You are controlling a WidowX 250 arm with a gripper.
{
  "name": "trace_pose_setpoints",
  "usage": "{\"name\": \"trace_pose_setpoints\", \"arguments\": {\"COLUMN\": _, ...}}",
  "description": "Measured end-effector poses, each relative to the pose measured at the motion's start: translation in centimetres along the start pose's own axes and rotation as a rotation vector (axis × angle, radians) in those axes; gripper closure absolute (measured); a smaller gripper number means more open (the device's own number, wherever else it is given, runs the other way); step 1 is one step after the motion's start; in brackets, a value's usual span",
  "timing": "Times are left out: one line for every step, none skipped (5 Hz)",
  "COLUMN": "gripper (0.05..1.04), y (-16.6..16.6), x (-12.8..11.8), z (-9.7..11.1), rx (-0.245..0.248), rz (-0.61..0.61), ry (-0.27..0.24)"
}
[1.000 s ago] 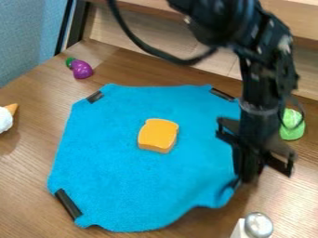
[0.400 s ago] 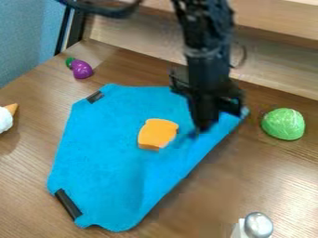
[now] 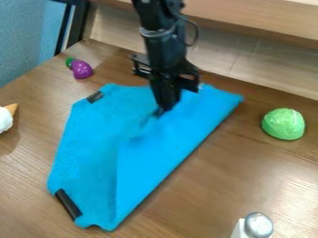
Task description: Fold the cloth from right to left
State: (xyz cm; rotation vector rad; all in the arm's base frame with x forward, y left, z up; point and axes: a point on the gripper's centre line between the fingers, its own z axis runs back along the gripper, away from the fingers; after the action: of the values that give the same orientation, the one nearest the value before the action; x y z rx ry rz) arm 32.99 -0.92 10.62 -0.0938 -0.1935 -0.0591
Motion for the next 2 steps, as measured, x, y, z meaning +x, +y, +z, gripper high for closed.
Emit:
{"name": "trace_pose_setpoints", "arguments": {"gripper": 1.025, "y": 2.0, "x": 0.1, "z": -0.3, "rx": 0.009, "rz": 0.023, "ry": 0.013}}
{"name": "trace_pose_setpoints", "arguments": {"gripper": 1.025, "y": 3.9, "x": 0.2, "z": -0.2, "rx": 0.016, "rz": 0.044, "ry": 0.016}}
